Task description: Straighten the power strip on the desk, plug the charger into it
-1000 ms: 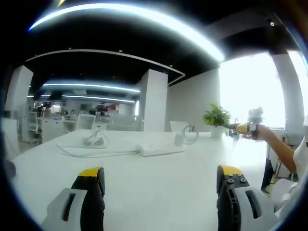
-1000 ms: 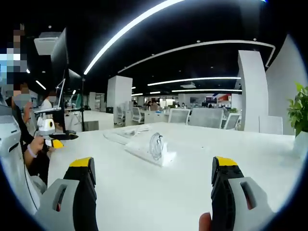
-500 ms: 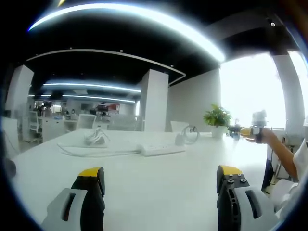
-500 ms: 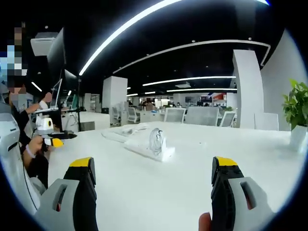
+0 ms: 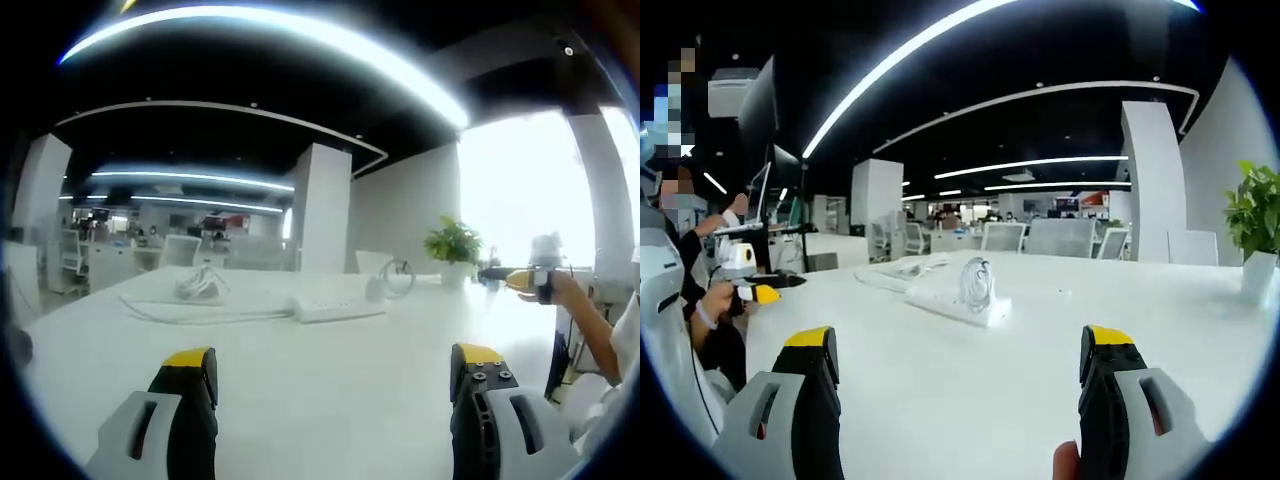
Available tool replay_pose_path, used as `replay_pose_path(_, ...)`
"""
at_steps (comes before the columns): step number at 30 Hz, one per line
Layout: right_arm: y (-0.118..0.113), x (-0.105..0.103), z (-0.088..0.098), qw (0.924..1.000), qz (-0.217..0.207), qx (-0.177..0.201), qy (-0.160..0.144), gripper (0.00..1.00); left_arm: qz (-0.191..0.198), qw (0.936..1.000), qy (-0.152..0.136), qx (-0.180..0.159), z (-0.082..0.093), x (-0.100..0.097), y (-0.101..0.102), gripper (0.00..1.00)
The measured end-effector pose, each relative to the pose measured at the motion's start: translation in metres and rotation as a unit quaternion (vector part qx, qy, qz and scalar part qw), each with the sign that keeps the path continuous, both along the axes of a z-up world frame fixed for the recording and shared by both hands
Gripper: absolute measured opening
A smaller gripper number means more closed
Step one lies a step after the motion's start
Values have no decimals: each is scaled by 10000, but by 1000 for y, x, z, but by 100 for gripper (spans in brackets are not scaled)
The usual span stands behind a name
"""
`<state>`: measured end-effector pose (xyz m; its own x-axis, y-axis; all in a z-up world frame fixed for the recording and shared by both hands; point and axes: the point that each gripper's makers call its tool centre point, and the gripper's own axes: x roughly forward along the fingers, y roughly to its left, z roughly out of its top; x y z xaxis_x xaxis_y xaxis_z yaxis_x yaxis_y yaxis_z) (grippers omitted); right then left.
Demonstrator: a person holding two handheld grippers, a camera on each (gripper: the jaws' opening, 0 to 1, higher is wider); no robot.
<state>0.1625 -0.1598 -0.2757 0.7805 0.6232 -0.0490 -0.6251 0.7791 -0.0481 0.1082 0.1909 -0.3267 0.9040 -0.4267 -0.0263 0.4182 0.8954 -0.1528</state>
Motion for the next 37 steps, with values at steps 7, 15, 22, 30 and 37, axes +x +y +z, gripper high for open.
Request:
replay_pose_path(7, -2, -4, -1, 10000, -84, 4, -41, 100, 10, 10000, -6, 1, 1, 0, 0, 99)
replay_pose_path(15, -6, -8, -11, 9997, -232, 42, -25, 100, 6, 10000, -14, 7, 1, 1, 0, 99)
replay_pose_path(22, -7, -11, -18, 9996, -283, 69, 2, 100, 21, 10000, -24, -11, 1, 0, 0, 99)
replay_pose_path(30, -10, -16, -20, 9993, -353, 116, -24, 100, 48, 10000, -34, 3, 2, -1, 2, 99)
replay_pose_path(37, -10, -19, -23, 9991, -416, 100, -27, 100, 100, 9999, -43, 15, 3, -2, 6, 99)
